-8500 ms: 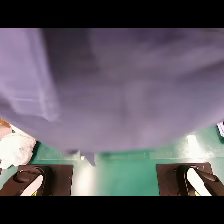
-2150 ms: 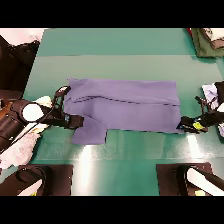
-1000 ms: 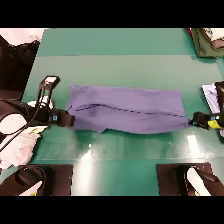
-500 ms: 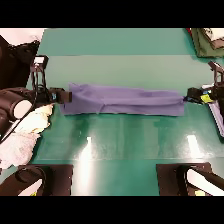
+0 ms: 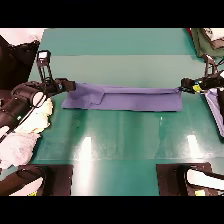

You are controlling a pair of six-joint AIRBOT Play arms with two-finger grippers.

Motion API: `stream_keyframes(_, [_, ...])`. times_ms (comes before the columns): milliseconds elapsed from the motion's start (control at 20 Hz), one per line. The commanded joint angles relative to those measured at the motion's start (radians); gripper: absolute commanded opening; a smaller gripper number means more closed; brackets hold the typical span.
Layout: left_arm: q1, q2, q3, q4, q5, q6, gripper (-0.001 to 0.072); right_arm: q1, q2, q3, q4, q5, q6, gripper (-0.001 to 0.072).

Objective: Fold the shirts.

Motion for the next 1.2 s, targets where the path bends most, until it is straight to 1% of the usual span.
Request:
stream_keyframes(0, [0.003, -0.051, 0.003, -0.002, 0.069, 0.001, 0.0035, 0.001, -0.047, 0.006, 0.000, -0.046, 0.000, 0.0260])
stream_keyframes(50, [0.003, -0.051, 0.010, -0.001, 0.074, 0.001, 0.0234, 0.001, -0.057, 0.010, 0.008, -0.044, 0.000, 0.0464])
stream_keyframes(100, [0.010, -0.051, 0.026, -0.003, 0.071, 0.000, 0.0430, -0.007, -0.070, 0.026, 0.034, -0.030, 0.000, 0.0526])
stream_keyframes(150, [0.010, -0.051, 0.053, 0.001, 0.053, -0.004, 0.0433, -0.021, -0.080, 0.048, 0.068, -0.004, -0.001, 0.0526])
stream_keyframes(200, [0.010, -0.049, 0.089, 0.005, 0.036, 0.003, 0.0434, -0.043, -0.090, 0.079, 0.103, 0.040, -0.023, 0.0526])
stream_keyframes(250, [0.010, -0.048, 0.127, 0.005, 0.010, 0.003, 0.0433, -0.063, -0.102, 0.111, 0.132, 0.093, -0.059, 0.0526])
stream_keyframes(400, [0.010, -0.048, 0.215, 0.000, -0.102, 0.003, 0.0430, -0.150, -0.153, 0.194, 0.156, 0.287, -0.105, 0.0527])
stream_keyframes(500, [0.010, -0.048, 0.239, -0.005, -0.184, 0.005, 0.0044, -0.206, -0.197, 0.207, 0.158, 0.371, -0.128, 0.0526])
stream_keyframes(550, [0.009, -0.048, 0.240, -0.008, -0.217, 0.005, 0.0030, -0.225, -0.224, 0.206, 0.157, 0.397, -0.140, 0.0526])
stream_keyframes(650, [0.009, -0.048, 0.240, -0.026, -0.295, 0.016, 0.0030, -0.253, -0.284, 0.206, 0.167, 0.434, -0.165, 0.0527])
stream_keyframes(800, [0.009, -0.048, 0.240, -0.074, -0.423, 0.077, 0.0030, -0.274, -0.369, 0.206, 0.269, 0.444, -0.206, 0.0526])
stream_keyframes(900, [0.009, -0.048, 0.240, -0.102, -0.488, 0.118, 0.0030, -0.278, -0.408, 0.206, 0.294, 0.433, -0.207, 0.0526])
stream_keyframes(950, [0.009, -0.048, 0.240, -0.115, -0.509, 0.135, 0.0030, -0.277, -0.424, 0.206, 0.298, 0.430, -0.208, 0.0526])
stream_keyframes(1150, [0.009, -0.049, 0.240, -0.183, -0.521, 0.135, 0.0030, -0.254, -0.472, 0.204, 0.367, 0.428, -0.222, 0.0526])
